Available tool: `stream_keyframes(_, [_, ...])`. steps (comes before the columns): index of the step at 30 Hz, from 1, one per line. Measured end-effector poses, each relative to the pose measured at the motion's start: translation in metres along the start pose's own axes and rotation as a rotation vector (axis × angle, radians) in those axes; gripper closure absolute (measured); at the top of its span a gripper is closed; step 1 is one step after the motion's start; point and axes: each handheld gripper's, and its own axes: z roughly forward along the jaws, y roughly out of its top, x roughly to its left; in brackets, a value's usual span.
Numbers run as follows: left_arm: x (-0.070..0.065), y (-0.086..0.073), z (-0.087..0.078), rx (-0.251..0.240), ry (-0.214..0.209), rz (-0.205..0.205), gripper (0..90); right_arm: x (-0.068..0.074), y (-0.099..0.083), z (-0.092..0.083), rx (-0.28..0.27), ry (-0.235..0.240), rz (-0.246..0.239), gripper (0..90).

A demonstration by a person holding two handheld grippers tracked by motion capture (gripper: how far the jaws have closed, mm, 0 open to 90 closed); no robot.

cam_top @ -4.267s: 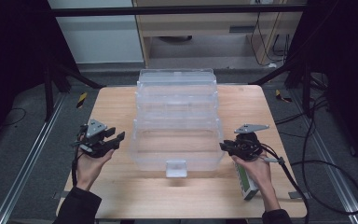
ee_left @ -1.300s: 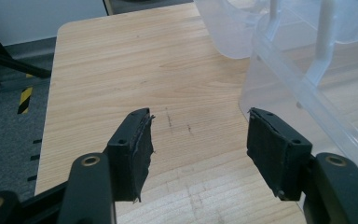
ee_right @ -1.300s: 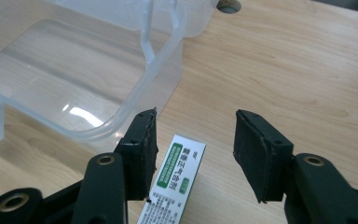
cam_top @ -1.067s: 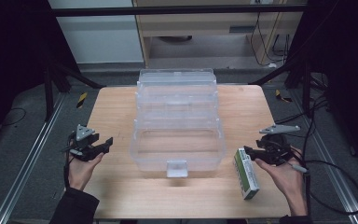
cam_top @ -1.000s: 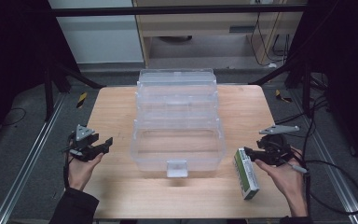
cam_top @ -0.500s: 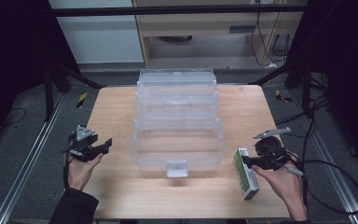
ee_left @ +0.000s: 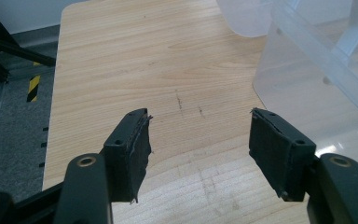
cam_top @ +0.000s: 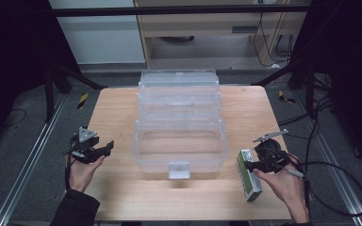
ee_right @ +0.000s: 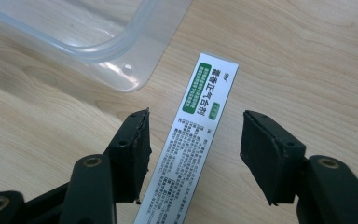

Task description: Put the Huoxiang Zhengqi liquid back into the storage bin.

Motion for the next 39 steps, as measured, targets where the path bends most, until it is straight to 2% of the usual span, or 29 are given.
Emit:
stream_keyframes(8, [0.0, -0.001, 0.002, 0.01, 0.005, 0.003, 37.4, 0.0, -0.002, 0.005, 0.046, 0.01, 0.004, 44.5])
stream_keyframes(19, [0.0, -0.002, 0.004, 0.025, 0.01, 0.005, 37.0, 0.001, -0.003, 0.01, 0.082, 0.017, 0.021, 47.4])
stream_keyframes(39, [-0.002, -0.003, 0.007, 0.045, 0.008, 0.013, 36.7, 0.001, -0.002, 0.02, 0.147, 0.029, 0.018, 53.5])
